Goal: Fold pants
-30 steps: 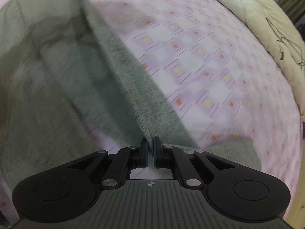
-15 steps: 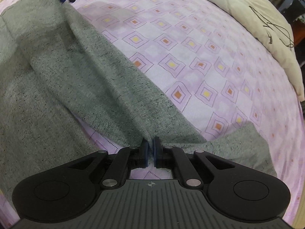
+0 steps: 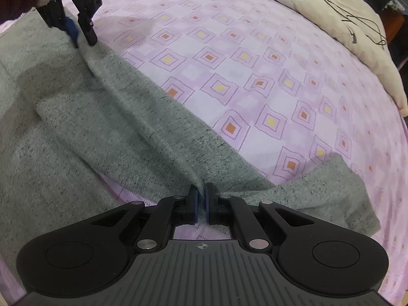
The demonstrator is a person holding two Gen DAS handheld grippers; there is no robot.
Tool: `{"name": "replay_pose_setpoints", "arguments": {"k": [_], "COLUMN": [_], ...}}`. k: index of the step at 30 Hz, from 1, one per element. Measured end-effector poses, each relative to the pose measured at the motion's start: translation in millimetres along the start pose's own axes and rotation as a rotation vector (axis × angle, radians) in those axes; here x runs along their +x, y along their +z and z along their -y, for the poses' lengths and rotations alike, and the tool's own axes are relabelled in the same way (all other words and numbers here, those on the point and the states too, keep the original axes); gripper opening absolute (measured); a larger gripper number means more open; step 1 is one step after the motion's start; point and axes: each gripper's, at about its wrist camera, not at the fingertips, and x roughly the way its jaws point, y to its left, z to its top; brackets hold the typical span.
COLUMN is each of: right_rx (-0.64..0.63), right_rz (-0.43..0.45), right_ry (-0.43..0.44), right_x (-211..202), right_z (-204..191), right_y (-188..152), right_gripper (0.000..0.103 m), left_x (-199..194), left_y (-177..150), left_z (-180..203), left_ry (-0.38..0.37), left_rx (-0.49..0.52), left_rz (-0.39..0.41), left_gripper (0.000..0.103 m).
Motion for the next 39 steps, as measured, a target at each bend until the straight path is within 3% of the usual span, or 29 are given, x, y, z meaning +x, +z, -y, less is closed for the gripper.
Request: {"name": "replay_pose_setpoints", "arguments": {"k": [5, 10, 14, 18, 21, 22, 24, 26, 32, 38, 39], "right_rx": [0.135, 0.18, 0.152, 0.29, 0.41, 0.448, 0.502, 0.534, 0.508, 0.367, 0.344], "right_rz": [0.129, 0.249, 0.202, 0.021, 0.055, 0.083, 0.124, 0.14, 0.067, -0.158, -0.149], "right_ry": [-0.053, -0.076, -0.026, 0.163, 0.181, 0.174, 0.124, 0.061, -0.093, -0.245, -0.267], "right_x": [-39, -103, -108, -84, -94, -98, -99, -88, -35, 39, 37], "right_z": [23, 26, 5, -4, 4, 9, 20, 30, 35, 14, 15], "right_y": [19, 9, -26, -63, -72, -69, -58, -44, 12, 23, 26], "right_gripper": [0.005, 0.005, 0.006, 0.014, 0.018, 0.021, 0.04, 0.044, 0.045, 0.043, 0.026], "left_x": [-68, -138, -149, -124, -112, -111, -109, -109, -112, -105, -106], "left_y": [-25, -85, -146, -178, -186, -187, -181, -177, -171, -168, -166], "left_z": [25, 17, -14, -35, -42, -43, -36, -32, -29, -36, -36], "left_ry": [-0.014, -0.05, -0.009, 0.062, 0.078, 0.081, 0.093, 0.09, 0.084, 0.078, 0.073], "left_rx": [0.123, 0.243, 0.292, 0.277, 0.242, 0.239, 0.25, 0.259, 0.288, 0.28, 0.273], "left_rz": [0.191, 0.313, 0.296, 0.199, 0.155, 0.156, 0.166, 0.172, 0.172, 0.144, 0.144], "left_gripper": [0.004, 0.004, 0.004, 0.004, 0.004, 0.004, 0.004, 0.004, 0.004, 0.004, 0.004]}}
